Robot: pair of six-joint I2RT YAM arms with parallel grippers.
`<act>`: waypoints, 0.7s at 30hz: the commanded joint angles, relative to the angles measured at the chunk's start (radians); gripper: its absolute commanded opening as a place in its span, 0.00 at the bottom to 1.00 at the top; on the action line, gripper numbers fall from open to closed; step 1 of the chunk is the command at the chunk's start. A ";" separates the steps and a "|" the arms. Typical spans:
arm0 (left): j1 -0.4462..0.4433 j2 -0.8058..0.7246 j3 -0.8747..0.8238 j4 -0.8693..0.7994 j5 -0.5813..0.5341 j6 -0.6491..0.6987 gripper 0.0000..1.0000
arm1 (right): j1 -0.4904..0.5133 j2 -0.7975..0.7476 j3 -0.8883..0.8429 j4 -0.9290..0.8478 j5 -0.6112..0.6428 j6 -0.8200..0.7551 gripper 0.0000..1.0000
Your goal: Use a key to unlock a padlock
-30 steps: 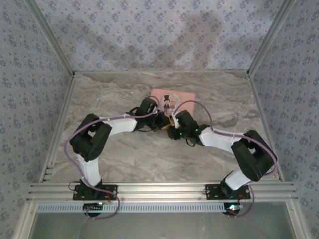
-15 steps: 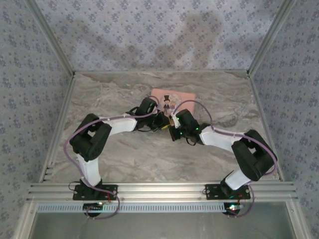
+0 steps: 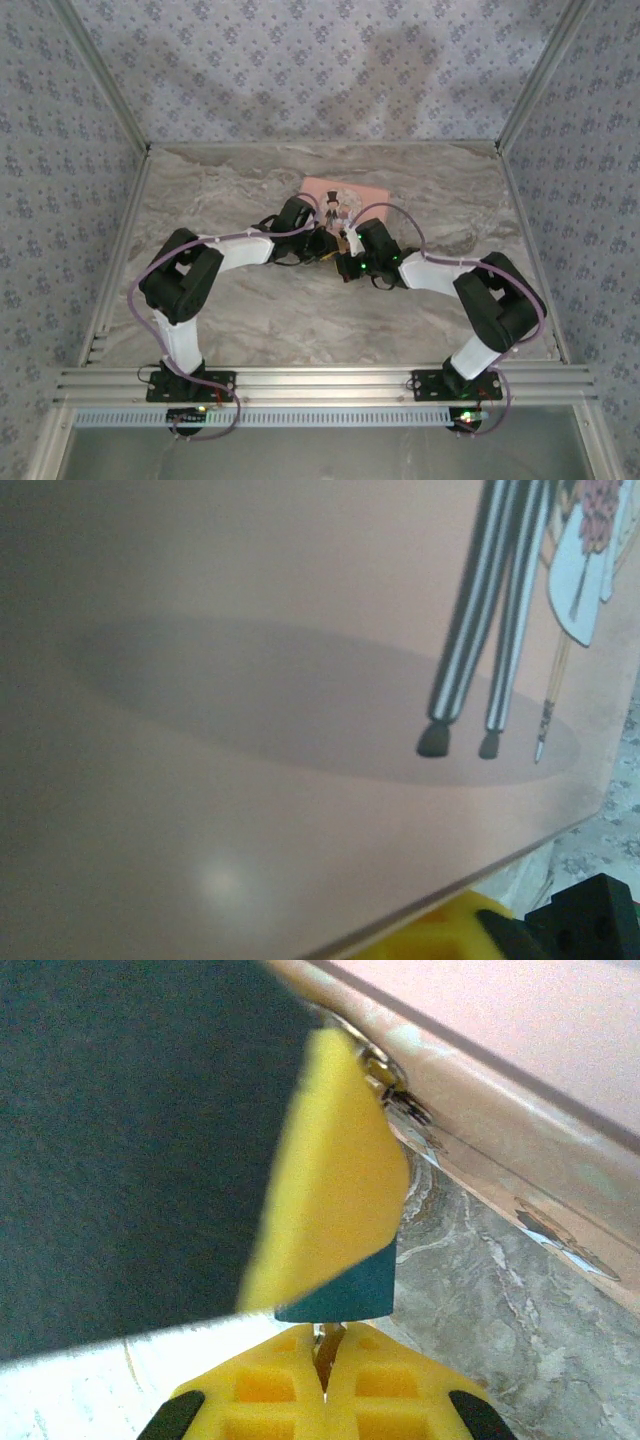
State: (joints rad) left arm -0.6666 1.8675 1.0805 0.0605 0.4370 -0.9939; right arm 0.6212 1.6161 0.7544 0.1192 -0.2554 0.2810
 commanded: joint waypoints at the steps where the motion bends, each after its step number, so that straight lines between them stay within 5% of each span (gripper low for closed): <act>1: -0.002 0.010 -0.005 -0.199 0.040 -0.028 0.00 | 0.000 0.044 0.000 -0.020 -0.030 0.024 0.00; 17: -0.019 0.025 0.002 -0.189 0.118 -0.030 0.17 | 0.024 -0.008 0.003 -0.017 0.040 0.003 0.00; 21: -0.016 0.016 -0.031 -0.113 0.132 -0.075 0.09 | 0.032 -0.011 0.002 -0.019 0.051 -0.003 0.02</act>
State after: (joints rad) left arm -0.6609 1.8664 1.0939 0.0246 0.4515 -0.9962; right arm 0.6415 1.6093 0.7582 0.1196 -0.2260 0.2794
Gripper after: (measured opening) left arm 0.120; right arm 0.059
